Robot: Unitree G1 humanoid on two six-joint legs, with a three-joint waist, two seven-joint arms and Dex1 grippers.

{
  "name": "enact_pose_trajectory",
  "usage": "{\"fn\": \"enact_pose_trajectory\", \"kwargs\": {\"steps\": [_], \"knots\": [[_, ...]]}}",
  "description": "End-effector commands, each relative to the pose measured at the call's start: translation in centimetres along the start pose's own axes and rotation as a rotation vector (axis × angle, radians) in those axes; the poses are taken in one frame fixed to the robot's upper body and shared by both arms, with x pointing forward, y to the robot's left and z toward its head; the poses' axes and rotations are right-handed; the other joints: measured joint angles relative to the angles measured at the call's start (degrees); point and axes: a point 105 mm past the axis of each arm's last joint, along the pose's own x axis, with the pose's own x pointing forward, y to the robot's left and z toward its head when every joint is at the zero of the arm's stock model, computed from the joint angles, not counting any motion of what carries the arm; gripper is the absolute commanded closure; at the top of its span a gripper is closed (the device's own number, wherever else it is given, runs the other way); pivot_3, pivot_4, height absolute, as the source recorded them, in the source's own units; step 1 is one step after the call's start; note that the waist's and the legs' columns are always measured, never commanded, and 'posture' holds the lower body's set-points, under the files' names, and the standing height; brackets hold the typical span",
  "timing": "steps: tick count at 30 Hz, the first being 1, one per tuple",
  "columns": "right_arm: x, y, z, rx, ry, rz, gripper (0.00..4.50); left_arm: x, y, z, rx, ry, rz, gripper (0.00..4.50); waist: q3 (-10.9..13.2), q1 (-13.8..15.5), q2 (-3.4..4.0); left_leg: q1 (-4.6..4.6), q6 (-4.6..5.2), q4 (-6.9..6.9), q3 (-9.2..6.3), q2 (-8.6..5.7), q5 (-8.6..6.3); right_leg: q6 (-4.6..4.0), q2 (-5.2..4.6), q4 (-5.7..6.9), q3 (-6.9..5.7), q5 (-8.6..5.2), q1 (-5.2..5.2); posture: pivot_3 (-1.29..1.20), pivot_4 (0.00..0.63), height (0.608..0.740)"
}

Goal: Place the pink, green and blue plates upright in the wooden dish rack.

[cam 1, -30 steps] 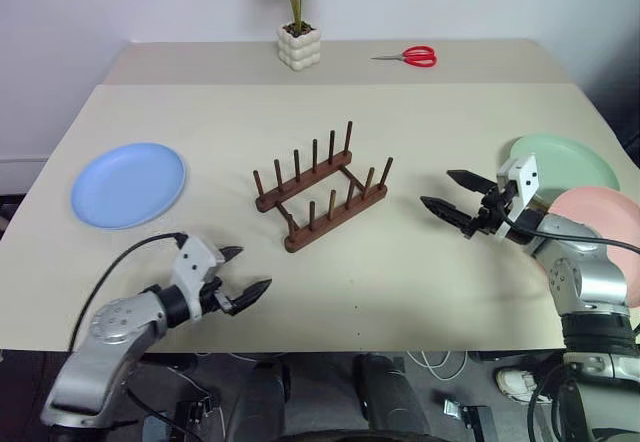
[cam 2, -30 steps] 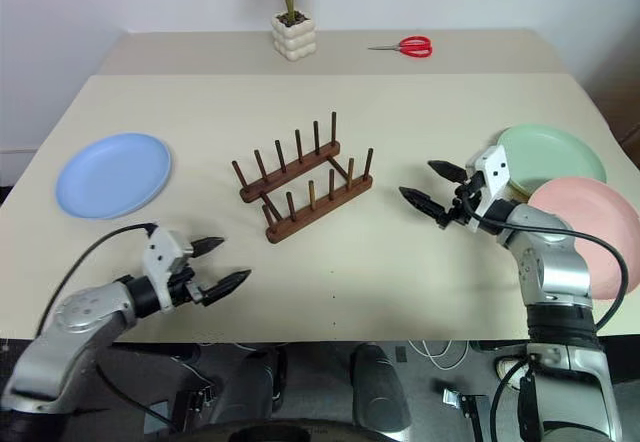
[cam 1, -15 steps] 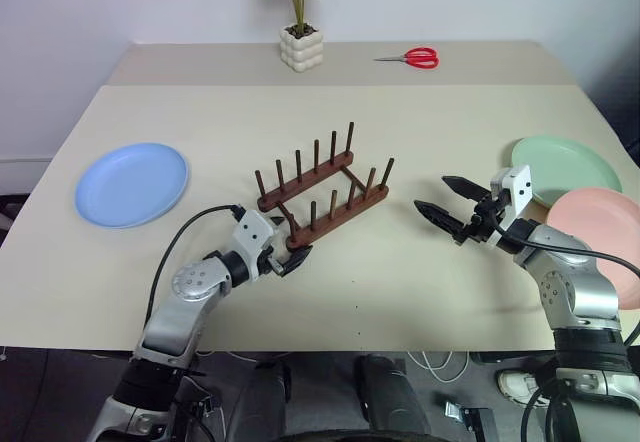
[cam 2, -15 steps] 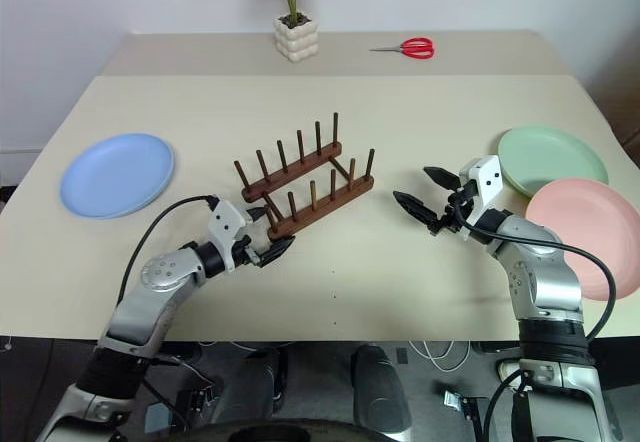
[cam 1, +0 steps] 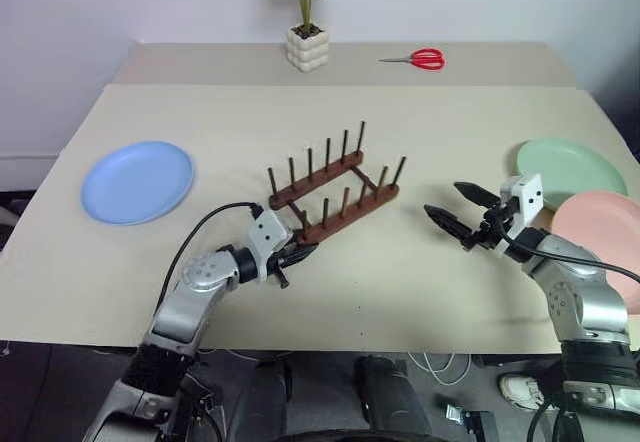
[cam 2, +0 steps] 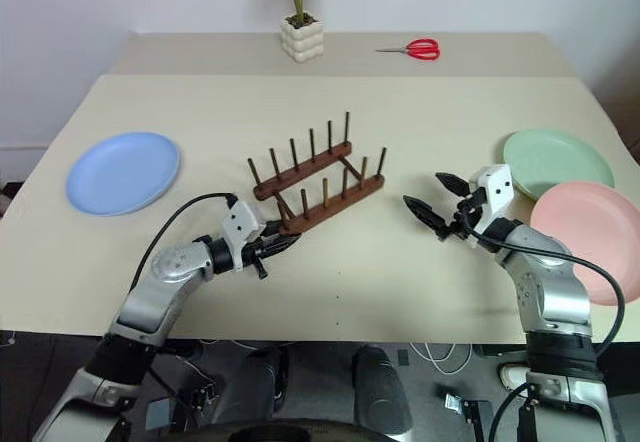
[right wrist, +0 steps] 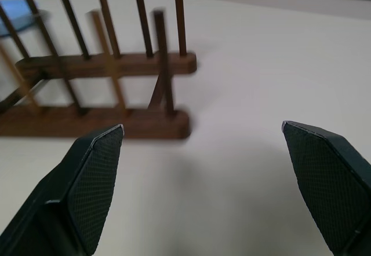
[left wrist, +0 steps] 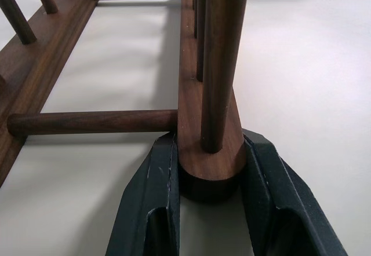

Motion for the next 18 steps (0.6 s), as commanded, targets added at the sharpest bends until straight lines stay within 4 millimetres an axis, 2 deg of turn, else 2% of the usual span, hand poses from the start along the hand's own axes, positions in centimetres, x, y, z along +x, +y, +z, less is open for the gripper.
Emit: {"fn": "enact_pose_trajectory", "kwargs": {"steps": [1,7,12,18], "knots": [[-0.7,-1.8,2.0,-0.077,-0.052,-0.094,0.0,1.4,-0.9,0.4,0.032,0.0,-0.153,3.69,0.0,-0.1,0.0,0.01,0.0,0.0,0.0,0.0,0.0,0.0,0.0,0.0,0.0,0.0,0.0,0.0,0.15,0.73],[-1.8,-2.6,2.1,-0.104,-0.049,-0.161,0.0,2.9,0.8,1.4,0.062,0.002,-0.286,3.69,0.0,-0.3,-0.02,0.0,0.0,-0.04,-0.01,0.01,0.0,0.03,0.02,0.0,-0.01,0.01,-0.01,0.0,0.15,0.73],[-3.0,-2.8,1.8,-0.111,-0.038,-0.196,0.0,3.7,1.4,1.5,0.072,0.005,-0.359,3.69,0.0,-0.2,-0.02,-0.02,0.0,-0.07,-0.02,0.01,0.0,0.21,0.02,-0.01,-0.01,0.08,-0.03,0.0,0.15,0.73],[-3.5,-3.0,1.9,-0.117,-0.035,-0.221,0.0,4.6,2.2,1.6,0.096,0.014,-0.378,3.69,0.0,-0.3,-0.02,-0.02,0.0,-0.05,-0.02,0.01,0.0,0.19,0.03,0.0,-0.01,0.07,-0.03,0.0,0.15,0.73]]}}
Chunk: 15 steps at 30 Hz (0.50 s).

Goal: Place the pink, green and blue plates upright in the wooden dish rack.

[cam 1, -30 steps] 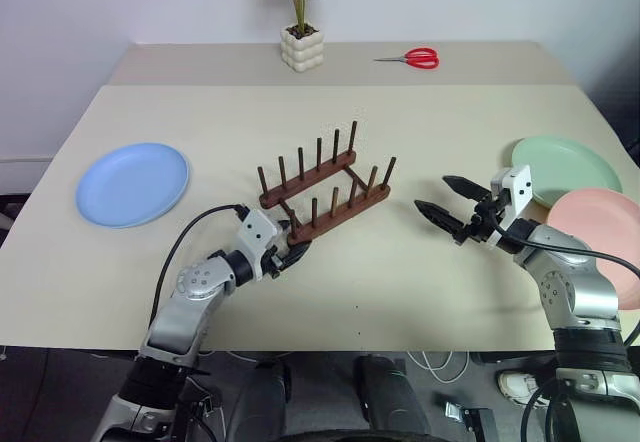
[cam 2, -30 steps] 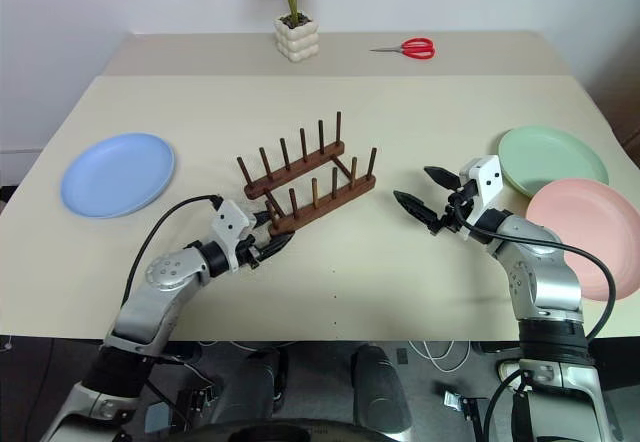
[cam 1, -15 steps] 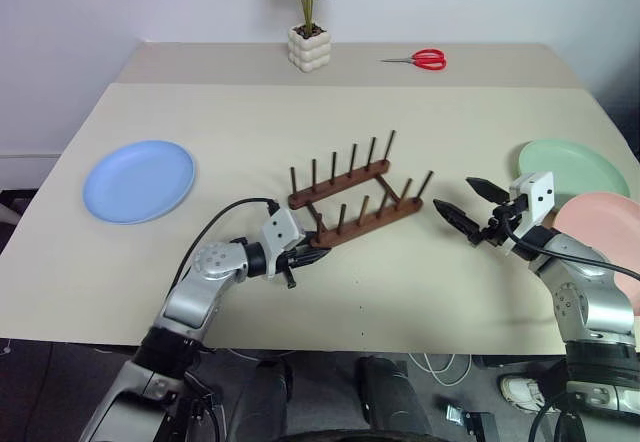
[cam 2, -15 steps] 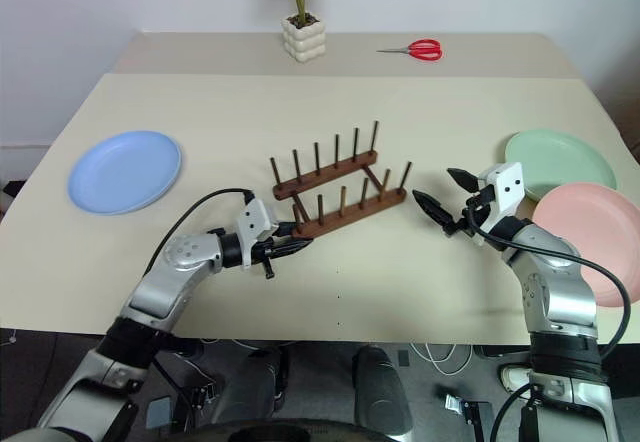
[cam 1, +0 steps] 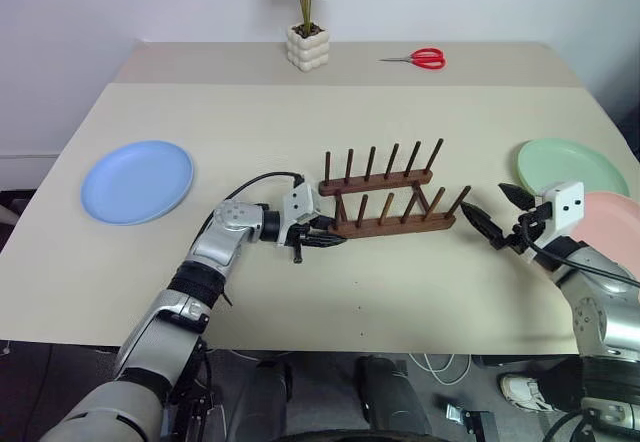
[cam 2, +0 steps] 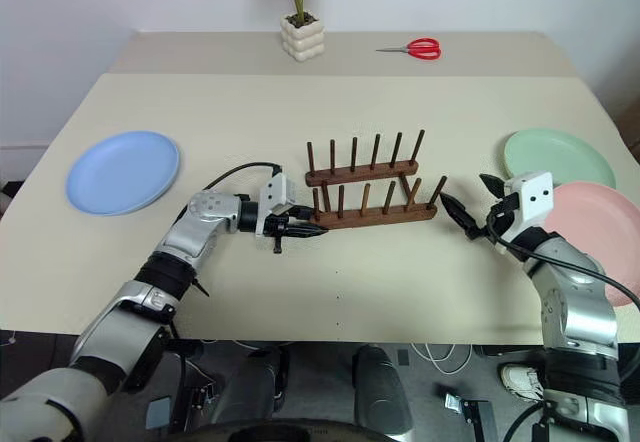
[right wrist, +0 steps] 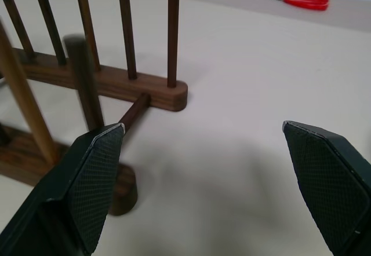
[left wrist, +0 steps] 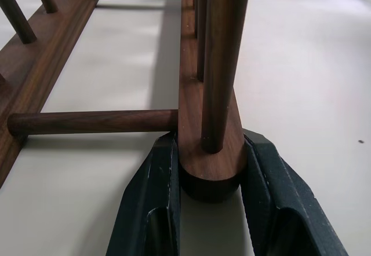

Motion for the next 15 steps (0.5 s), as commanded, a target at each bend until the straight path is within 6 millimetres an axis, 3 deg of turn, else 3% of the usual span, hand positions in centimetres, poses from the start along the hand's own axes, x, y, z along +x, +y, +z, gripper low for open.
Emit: {"fn": "enact_pose_trajectory", "kwargs": {"steps": [1,9,15], "knots": [[-0.6,-0.6,1.9,-0.055,-0.049,-0.02,0.0,0.3,0.2,0.0,0.0,0.003,-0.026,3.69,0.0,0.0,0.0,0.0,0.0,0.0,0.0,0.0,0.0,0.01,0.0,0.0,0.0,0.0,0.0,0.0,0.15,0.73],[-0.9,-0.8,1.9,-0.059,-0.045,-0.031,0.0,0.4,1.0,0.3,0.004,-0.011,-0.025,3.69,0.0,0.0,-0.01,-0.02,0.0,0.0,-0.01,0.0,0.0,0.02,0.0,0.0,0.0,0.0,0.0,0.0,0.15,0.73],[-0.8,-0.8,1.9,-0.061,-0.041,-0.028,0.0,-0.3,1.9,0.4,0.004,-0.031,0.048,0.76,0.0,-0.1,-0.03,-0.05,0.0,-0.01,-0.02,0.0,0.0,0.03,0.01,0.01,0.0,0.01,-0.04,0.0,0.15,0.73]]}}
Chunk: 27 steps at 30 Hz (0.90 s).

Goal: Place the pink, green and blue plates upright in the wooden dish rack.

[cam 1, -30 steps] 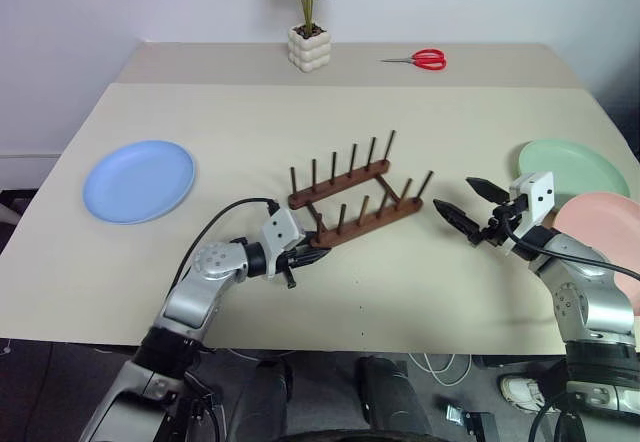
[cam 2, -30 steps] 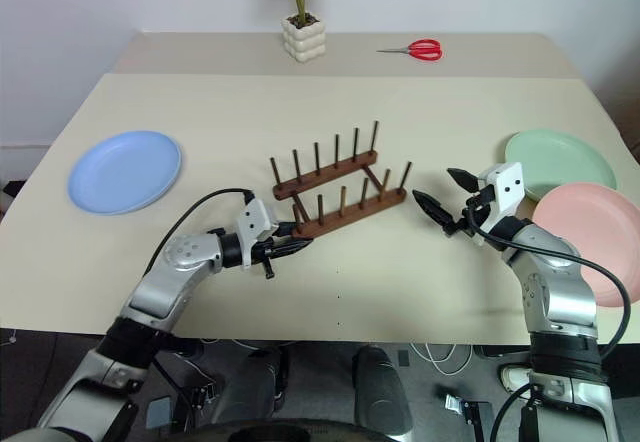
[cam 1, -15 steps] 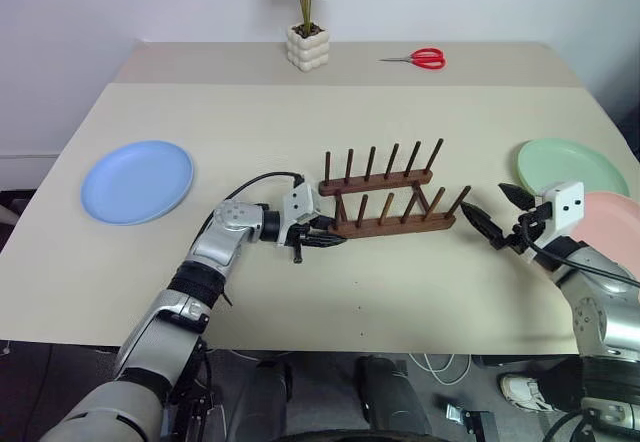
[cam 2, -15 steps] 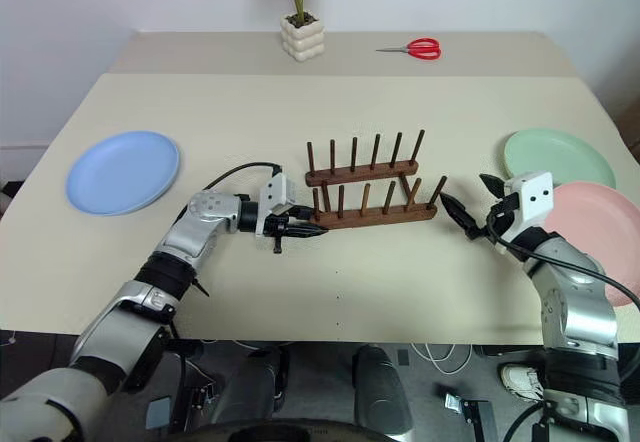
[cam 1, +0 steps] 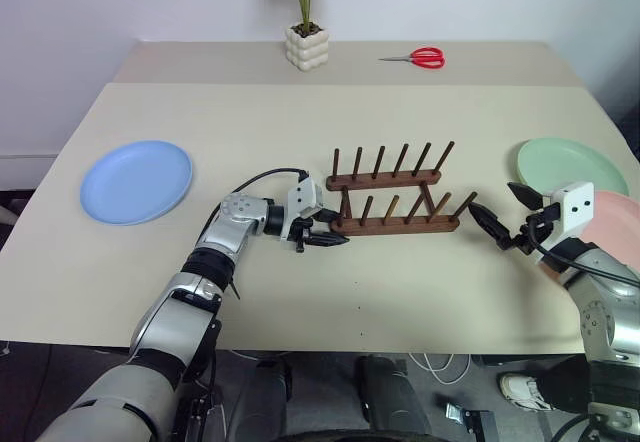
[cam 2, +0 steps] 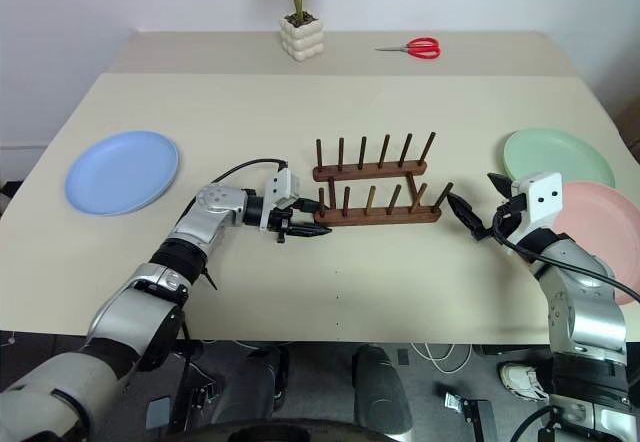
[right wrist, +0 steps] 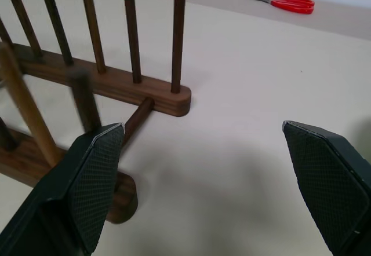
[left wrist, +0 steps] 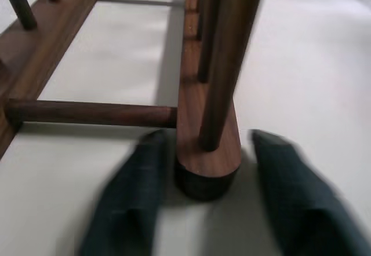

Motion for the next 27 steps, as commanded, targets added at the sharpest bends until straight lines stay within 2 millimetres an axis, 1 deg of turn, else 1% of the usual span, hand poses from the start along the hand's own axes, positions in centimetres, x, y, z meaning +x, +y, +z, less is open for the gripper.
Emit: {"fn": "enact_pose_trajectory", "kwargs": {"steps": [1,2,4,6,8,9,10,11,12,15,16,17,19,20,22,23,25,27], "knots": [[-0.3,-0.4,1.8,-0.05,-0.048,-0.008,0.0,-1.1,1.1,0.5,0.023,-0.019,0.087,0.31,0.0,0.0,0.0,0.0,0.0,0.0,0.0,0.0,0.0,0.0,0.0,0.0,0.0,0.0,0.0,0.0,0.15,0.73],[-0.4,-0.4,1.8,-0.053,-0.045,-0.008,0.0,-1.4,1.3,0.5,0.02,-0.019,0.105,0.08,0.0,0.0,0.0,0.0,0.0,0.0,0.0,0.0,0.0,0.01,0.0,0.01,0.0,0.0,0.0,0.0,0.15,0.73],[-0.6,-0.5,1.8,-0.059,-0.036,-0.003,0.0,-2.0,1.5,0.3,0.022,-0.003,0.145,0.08,0.0,-0.2,0.0,0.0,0.0,-0.02,-0.01,0.0,0.0,0.02,0.0,0.01,0.0,0.01,-0.01,0.0,0.15,0.73],[-1.3,-1.0,1.9,-0.074,-0.017,-0.001,0.0,-3.6,1.6,-0.2,0.012,-0.001,0.223,0.08,0.0,-0.2,0.02,0.0,0.0,-0.07,-0.01,0.01,0.0,0.03,0.0,0.02,0.0,0.01,-0.05,0.0,0.15,0.73],[-2.0,-1.4,2.1,-0.086,0.0,0.009,0.56,-5.1,1.4,-0.4,-0.014,-0.018,0.297,0.0,0.0,-0.2,0.03,0.0,0.0,-0.11,-0.01,0.01,0.0,0.05,-0.01,0.04,0.01,0.0,-0.08,0.0,0.15,0.73],[-2.2,-1.5,2.1,-0.087,0.004,0.012,0.9,-5.4,1.2,-0.4,-0.022,-0.021,0.312,0.0,0.0,-0.2,0.03,0.01,0.01,-0.13,-0.01,0.02,0.0,0.05,-0.01,0.05,0.0,0.0,-0.08,0.0,0.15,0.73],[-2.6,-1.0,2.1,-0.09,0.032,0.061,1.3,-5.9,0.2,-0.6,-0.032,-0.025,0.315,0.0,0.0,-0.1,0.02,0.01,0.01,-0.12,-0.02,0.03,0.0,0.05,-0.01,0.06,0.0,0.0,-0.08,0.0,0.15,0.73],[-2.9,-0.7,2.0,-0.092,0.052,0.097,1.88,-6.2,-0.5,-0.7,-0.039,-0.025,0.313,0.5,0.0,-0.1,0.06,0.01,0.01,-0.09,-0.02,0.03,0.0,0.05,0.0,0.08,-0.01,0.0,-0.07,0.0,0.15,0.73],[-3.2,-0.2,1.9,-0.087,0.076,0.139,2.33,-6.3,-1.3,-0.7,-0.049,-0.029,0.309,0.79,0.0,-0.1,0.06,0.02,0.01,-0.09,-0.02,0.03,0.0,0.04,-0.01,0.08,0.01,0.0,-0.07,0.0,0.15,0.73],[-4.1,1.9,1.2,-0.061,0.157,0.275,4.03,-6.2,-3.8,-0.5,-0.083,-0.031,0.275,2.38,0.0,0.1,0.03,0.05,0.0,-0.07,-0.01,0.04,0.0,0.02,-0.02,0.07,0.01,-0.02,-0.01,0.0,0.15,0.73],[-4.2,2.7,1.0,-0.046,0.178,0.317,4.44,-5.9,-4.6,-0.5,-0.091,-0.029,0.257,2.83,0.0,0.1,0.03,0.04,0.01,-0.04,-0.02,0.04,0.0,-0.09,-0.01,0.07,0.0,-0.07,0.01,0.0,0.15,0.73],[-4.2,3.5,0.7,-0.031,0.195,0.355,4.5,-5.6,-5.3,-0.4,-0.089,-0.023,0.242,3.33,0.0,0.1,0.03,0.03,0.0,-0.01,-0.02,0.04,0.0,-0.18,-0.02,0.07,0.0,-0.12,0.01,0.0,0.15,0.73],[-4.2,4.8,0.1,-0.018,0.232,0.405,4.5,-4.8,-6.3,-0.2,-0.094,-0.02,0.219,3.33,0.0,0.1,0.01,0.05,0.0,0.02,-0.01,0.04,0.0,-0.21,-0.02,0.06,0.01,-0.13,0.03,0.0,0.15,0.73],[-4.2,5.1,-0.1,-0.017,0.245,0.416,4.5,-4.6,-6.5,-0.1,-0.097,-0.02,0.215,3.33,0.0,0.1,0.01,0.04,0.0,0.04,-0.01,0.03,0.0,-0.22,-0.02,0.06,0.01,-0.13,0.03,0.0,0.15,0.73],[-4.1,5.6,-0.5,-0.016,0.265,0.429,4.5,-4.3,-6.6,0.0,-0.098,-0.02,0.223,3.33,0.0,0.2,0.0,0.04,0.0,0.06,-0.01,0.03,0.0,-0.22,-0.02,0.06,0.01,-0.13,0.03,0.0,0.15,0.73],[-3.8,6.3,-0.9,-0.006,0.268,0.446,4.5,-3.9,-6.6,0.0,-0.102,-0.019,0.229,3.33,0.0,0.1,0.0,0.04,0.0,0.05,-0.01,0.03,0.0,-0.22,-0.02,0.06,0.0,-0.14,0.03,0.0,0.15,0.73],[-2.6,7.0,-1.9,-0.038,0.285,0.43,4.5,-3.0,-6.3,-0.2,-0.095,-0.004,0.254,3.33,0.0,0.1,-0.02,0.05,0.0,0.04,0.0,0.03,0.0,-0.23,-0.02,0.04,0.01,-0.14,0.02,0.0,0.15,0.73],[-1.5,7.1,-2.4,-0.057,0.272,0.4,4.5,-2.6,-5.2,-0.3,-0.08,0.001,0.327,3.33,0.0,0.1,-0.03,0.04,0.0,0.04,0.0,0.03,0.0,-0.22,-0.01,0.02,0.01,-0.13,0.02,0.0,0.15,0.73]]}}
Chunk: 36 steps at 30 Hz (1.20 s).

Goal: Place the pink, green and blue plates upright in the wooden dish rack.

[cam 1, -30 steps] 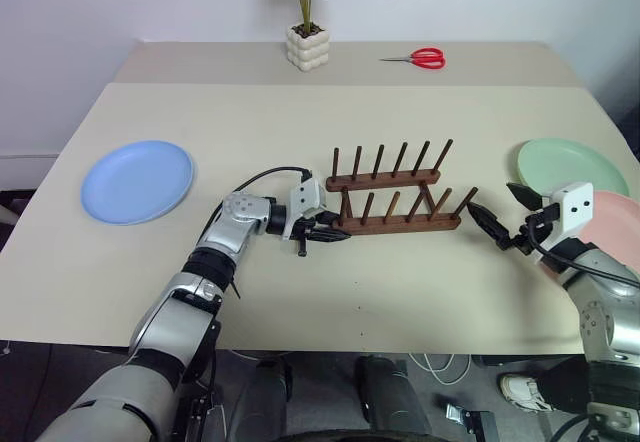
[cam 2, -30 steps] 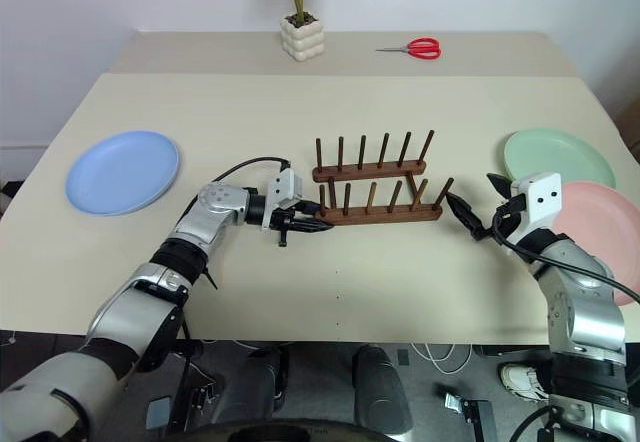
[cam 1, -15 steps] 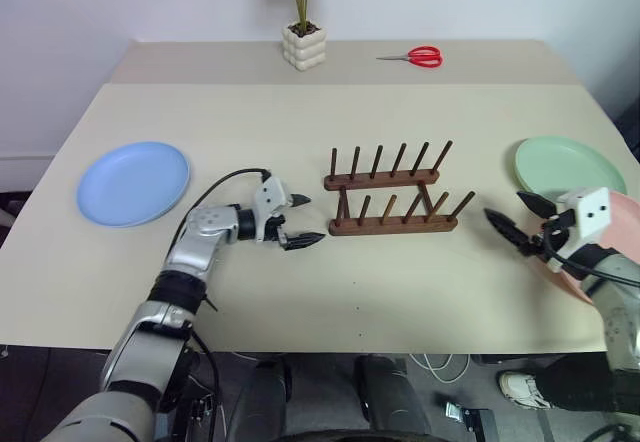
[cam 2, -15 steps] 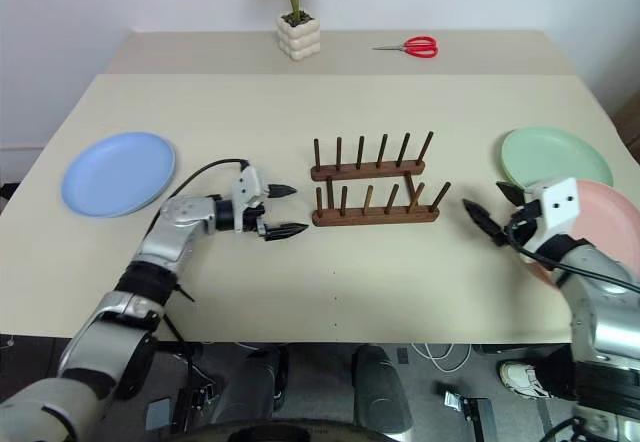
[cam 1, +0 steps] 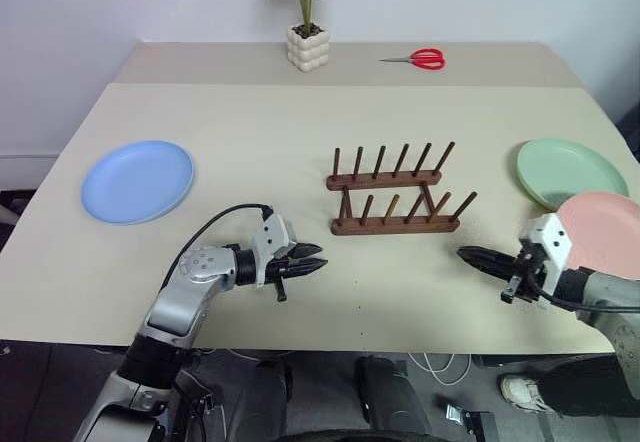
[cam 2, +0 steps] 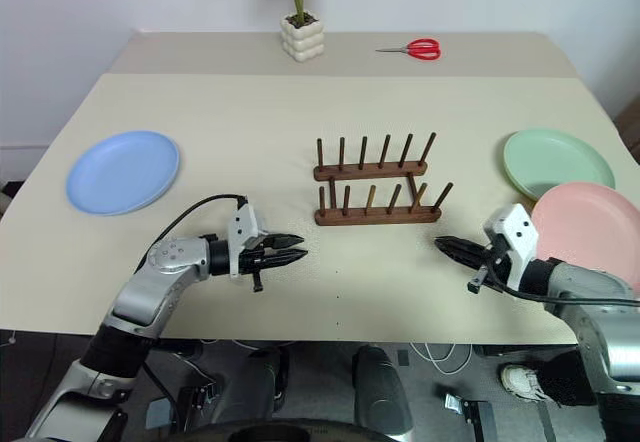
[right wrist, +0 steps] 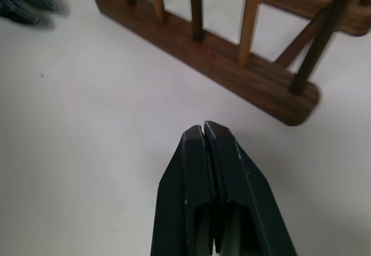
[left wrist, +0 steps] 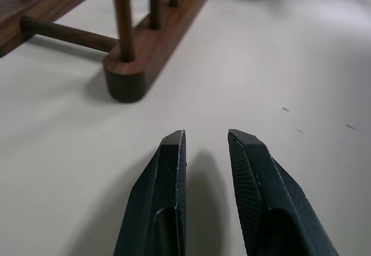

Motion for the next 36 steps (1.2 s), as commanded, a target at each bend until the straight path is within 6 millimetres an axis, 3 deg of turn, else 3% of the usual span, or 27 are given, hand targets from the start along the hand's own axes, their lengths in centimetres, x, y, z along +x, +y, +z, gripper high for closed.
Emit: {"fn": "enact_pose_trajectory", "kwargs": {"steps": [1,16,26,29,33,36], "knots": [[1.7,-0.3,0.2,-0.045,-0.019,-0.041,4.5,1.1,1.3,0.7,0.035,-0.015,0.098,3.33,0.0,0.0,0.0,-0.01,0.0,0.0,0.0,0.0,0.0,0.0,0.0,0.0,0.0,0.0,-0.01,0.0,0.15,0.73],[4.6,-3.6,-0.4,-0.12,-0.036,-0.24,4.5,2.6,4.7,1.1,0.073,-0.05,0.286,3.33,0.0,0.0,0.0,0.04,-0.01,0.02,0.0,-0.02,0.01,0.05,0.0,0.01,-0.01,0.07,0.05,0.0,0.15,0.73],[5.8,-4.2,0.2,-0.132,-0.076,-0.273,4.5,2.7,5.8,0.9,0.085,-0.054,0.349,3.33,0.0,0.0,0.01,0.24,-0.01,0.0,0.0,-0.02,0.01,0.16,0.0,0.0,-0.01,0.13,0.25,0.0,0.15,0.73],[6.0,-4.1,0.3,-0.134,-0.08,-0.264,4.5,2.6,5.3,1.0,0.07,-0.063,0.314,3.33,0.0,0.0,0.01,0.27,-0.01,-0.01,0.0,-0.02,0.01,0.16,0.0,-0.01,-0.01,0.13,0.29,0.0,0.15,0.73],[5.8,-3.9,0.3,-0.134,-0.079,-0.251,4.5,1.0,4.3,0.7,-0.003,-0.058,0.218,3.33,0.0,-0.3,0.01,0.3,-0.01,-0.06,0.0,-0.01,0.01,0.17,0.0,-0.01,-0.01,0.13,0.28,0.0,0.15,0.73],[5.6,-3.6,0.2,-0.13,-0.074,-0.231,4.5,0.1,1.8,0.9,-0.028,-0.063,0.067,3.33,0.0,-0.3,0.01,0.36,-0.01,-0.19,0.0,0.0,0.0,0.19,0.01,0.01,-0.01,0.12,0.28,0.0,0.15,0.73]]}}
